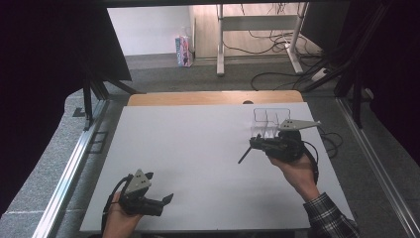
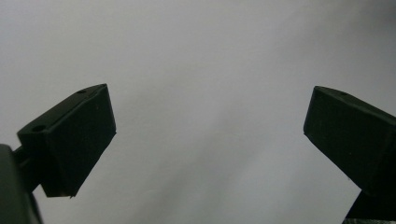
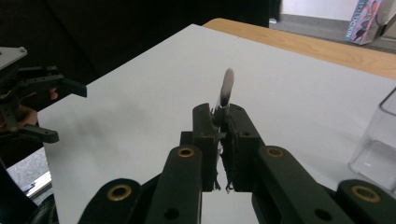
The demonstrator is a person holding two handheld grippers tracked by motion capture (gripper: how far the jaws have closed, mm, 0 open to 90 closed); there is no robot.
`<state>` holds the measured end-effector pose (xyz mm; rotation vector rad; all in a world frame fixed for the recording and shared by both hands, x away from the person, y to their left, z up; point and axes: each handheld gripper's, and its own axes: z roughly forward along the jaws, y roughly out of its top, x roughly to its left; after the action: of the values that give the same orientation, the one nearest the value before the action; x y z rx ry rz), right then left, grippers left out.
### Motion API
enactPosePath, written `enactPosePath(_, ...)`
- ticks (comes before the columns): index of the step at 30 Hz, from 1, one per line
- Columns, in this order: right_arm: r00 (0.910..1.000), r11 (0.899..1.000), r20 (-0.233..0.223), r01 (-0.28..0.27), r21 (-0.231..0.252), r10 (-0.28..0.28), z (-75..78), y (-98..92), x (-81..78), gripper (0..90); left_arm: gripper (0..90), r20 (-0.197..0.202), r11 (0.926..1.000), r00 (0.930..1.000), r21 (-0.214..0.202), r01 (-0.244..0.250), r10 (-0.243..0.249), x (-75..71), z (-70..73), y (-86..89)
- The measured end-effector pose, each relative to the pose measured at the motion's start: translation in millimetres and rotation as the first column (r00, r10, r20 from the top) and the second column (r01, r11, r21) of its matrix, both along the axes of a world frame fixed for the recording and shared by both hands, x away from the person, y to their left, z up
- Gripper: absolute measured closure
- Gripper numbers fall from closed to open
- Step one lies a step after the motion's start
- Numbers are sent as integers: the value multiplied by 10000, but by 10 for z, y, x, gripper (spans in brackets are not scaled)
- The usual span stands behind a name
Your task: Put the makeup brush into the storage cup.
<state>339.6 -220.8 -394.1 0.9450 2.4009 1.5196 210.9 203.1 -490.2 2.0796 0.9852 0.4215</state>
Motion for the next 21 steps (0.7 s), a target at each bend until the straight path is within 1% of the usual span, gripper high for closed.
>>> enactPosePath(5, 9997, 9996, 68, 244, -112, -243, 31, -62, 61, 837, 28, -21, 9998, 9998, -81, -191, 191, -12, -10, 67)
enactPosePath(9, 9990, 9990, 114, 441, -57, -440, 37, -117, 103, 837, 29, -54, 9992, 9994, -193, -354, 353, -18, -14, 126)
enactPosePath(14, 9972, 9972, 189, 730, -134, -727, 51, -198, 156, 837, 29, -46, 9977, 9982, -330, -596, 595, -27, -19, 190)
enactPosePath(18, 9953, 9955, 219, 945, -22, -944, 71, -260, 204, 837, 29, -32, 9972, 9978, -351, -657, 657, -35, -17, 235)
enactPosePath(21, 9941, 9943, 218, 1068, -52, -1067, 86, -292, 229, 837, 29, -36, 9966, 9972, -349, -748, 747, -42, -19, 256)
